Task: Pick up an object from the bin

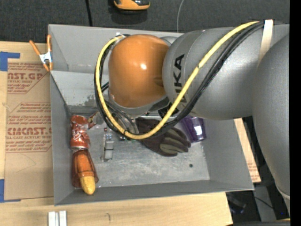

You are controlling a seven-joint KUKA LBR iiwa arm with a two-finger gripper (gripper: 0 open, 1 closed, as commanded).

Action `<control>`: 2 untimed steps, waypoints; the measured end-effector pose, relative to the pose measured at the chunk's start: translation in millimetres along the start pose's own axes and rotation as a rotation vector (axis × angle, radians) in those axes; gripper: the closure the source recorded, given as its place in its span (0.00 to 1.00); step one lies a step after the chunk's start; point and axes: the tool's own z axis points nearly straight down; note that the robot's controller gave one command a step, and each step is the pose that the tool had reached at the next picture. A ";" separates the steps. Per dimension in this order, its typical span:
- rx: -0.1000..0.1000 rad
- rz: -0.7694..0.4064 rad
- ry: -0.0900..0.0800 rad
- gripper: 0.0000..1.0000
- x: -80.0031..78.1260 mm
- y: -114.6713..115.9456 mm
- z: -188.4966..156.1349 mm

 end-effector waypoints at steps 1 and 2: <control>0.002 -0.060 0.002 0.00 -8.6 4.4 -59.7; -0.003 -0.088 -0.012 0.00 -15.7 -4.7 -35.5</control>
Offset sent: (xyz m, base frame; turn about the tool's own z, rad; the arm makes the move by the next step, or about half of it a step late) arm 0.0257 -0.0337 -0.1245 -0.1379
